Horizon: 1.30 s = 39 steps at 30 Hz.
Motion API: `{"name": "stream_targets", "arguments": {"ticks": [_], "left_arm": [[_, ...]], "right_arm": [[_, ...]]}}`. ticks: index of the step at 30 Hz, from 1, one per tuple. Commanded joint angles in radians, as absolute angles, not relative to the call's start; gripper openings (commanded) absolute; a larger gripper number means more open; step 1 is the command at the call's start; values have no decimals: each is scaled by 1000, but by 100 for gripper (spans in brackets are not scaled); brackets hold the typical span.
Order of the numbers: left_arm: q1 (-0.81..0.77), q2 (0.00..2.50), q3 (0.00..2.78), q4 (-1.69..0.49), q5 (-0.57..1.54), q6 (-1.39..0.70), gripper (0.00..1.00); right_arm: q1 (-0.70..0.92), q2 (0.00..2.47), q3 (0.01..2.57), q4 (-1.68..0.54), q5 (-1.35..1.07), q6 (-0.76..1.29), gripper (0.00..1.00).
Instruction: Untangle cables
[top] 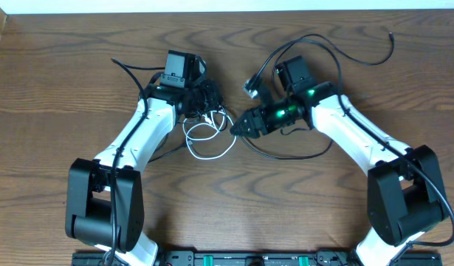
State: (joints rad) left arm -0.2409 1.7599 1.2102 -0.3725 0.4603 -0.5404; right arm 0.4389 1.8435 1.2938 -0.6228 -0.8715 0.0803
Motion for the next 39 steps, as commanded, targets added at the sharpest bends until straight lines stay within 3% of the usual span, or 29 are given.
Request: {"name": "stream_targets", "arguments": {"ticks": [1, 7, 14, 21, 27, 39], "left_arm": [[-228, 1766, 1212, -378, 498, -593, 7], [-194, 1766, 1212, -388, 592, -593, 7], [-165, 1766, 1212, -404, 730, -594, 7], [-165, 1766, 1212, -405, 684, -591, 7], [-165, 1766, 1212, -422, 662, -585, 7], [-165, 1766, 1212, -426, 635, -584, 7]], "right_arm": [[481, 1853, 1256, -659, -795, 67, 55], [506, 1853, 1213, -654, -626, 112, 56], [508, 1876, 1213, -613, -623, 129, 62], [490, 1870, 1233, -566, -733, 133, 59], [521, 1840, 1263, -556, -748, 93, 63], [643, 1838, 1269, -631, -619, 78, 66]]}}
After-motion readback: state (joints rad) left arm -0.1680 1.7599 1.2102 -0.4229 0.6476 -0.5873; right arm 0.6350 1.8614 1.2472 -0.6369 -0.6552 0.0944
